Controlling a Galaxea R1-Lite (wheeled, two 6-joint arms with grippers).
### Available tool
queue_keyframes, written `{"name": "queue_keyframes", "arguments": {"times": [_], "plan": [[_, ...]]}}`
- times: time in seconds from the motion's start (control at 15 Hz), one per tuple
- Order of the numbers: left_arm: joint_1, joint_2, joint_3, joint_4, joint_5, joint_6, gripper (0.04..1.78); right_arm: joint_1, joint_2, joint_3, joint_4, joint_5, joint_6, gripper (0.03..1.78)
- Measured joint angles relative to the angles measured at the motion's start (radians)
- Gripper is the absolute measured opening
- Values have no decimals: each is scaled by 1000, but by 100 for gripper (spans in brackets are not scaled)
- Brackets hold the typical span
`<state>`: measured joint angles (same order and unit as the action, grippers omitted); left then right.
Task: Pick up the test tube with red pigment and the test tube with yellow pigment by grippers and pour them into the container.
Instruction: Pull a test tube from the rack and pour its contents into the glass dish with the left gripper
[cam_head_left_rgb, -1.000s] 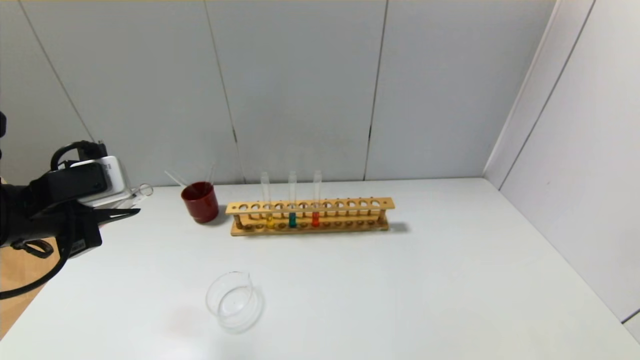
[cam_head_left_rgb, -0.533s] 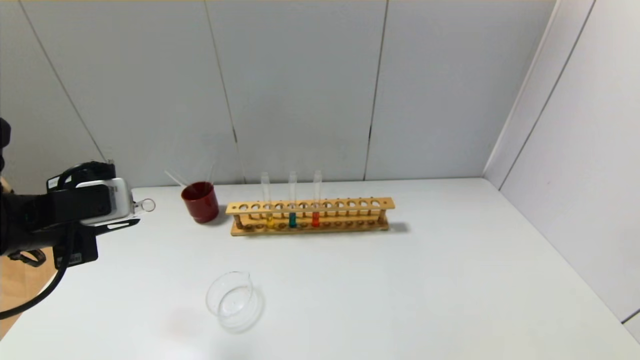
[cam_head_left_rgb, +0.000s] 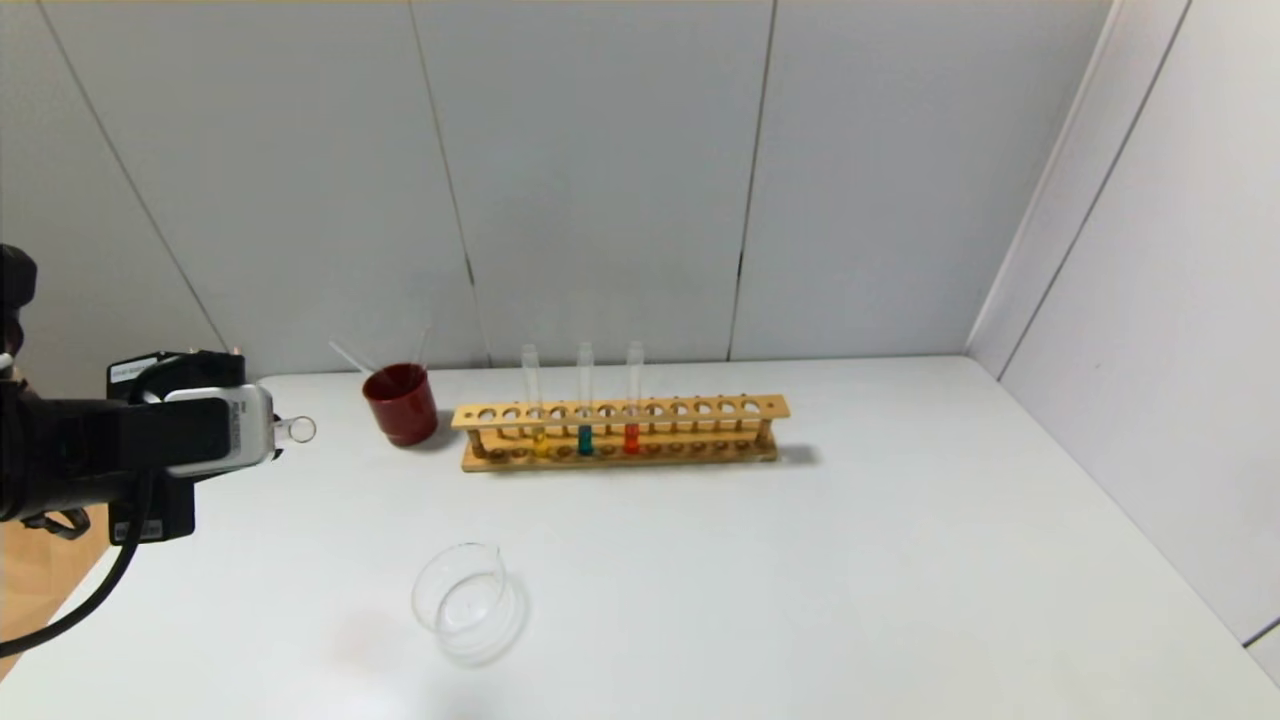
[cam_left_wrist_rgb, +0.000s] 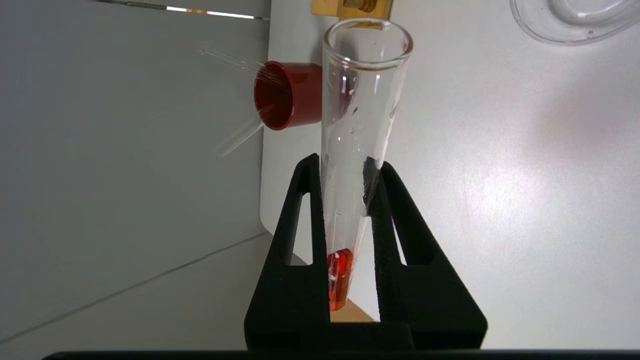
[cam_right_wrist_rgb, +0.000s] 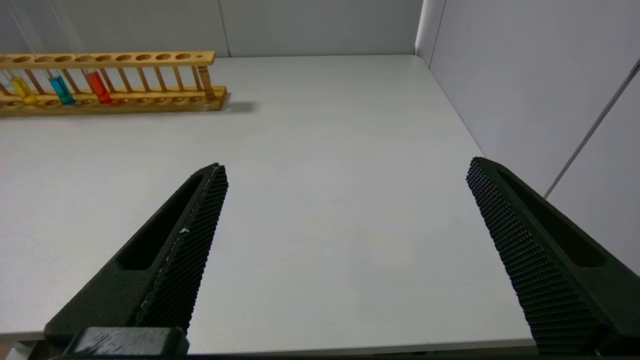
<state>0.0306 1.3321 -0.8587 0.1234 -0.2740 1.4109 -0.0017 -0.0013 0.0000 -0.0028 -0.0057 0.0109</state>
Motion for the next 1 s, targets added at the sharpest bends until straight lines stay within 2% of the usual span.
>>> {"name": "queue_keyframes", "arguments": {"times": [1.0], "plan": [[-23,55,14,-6,-43,304,30,0,0,0,0,0,0,175]]}}
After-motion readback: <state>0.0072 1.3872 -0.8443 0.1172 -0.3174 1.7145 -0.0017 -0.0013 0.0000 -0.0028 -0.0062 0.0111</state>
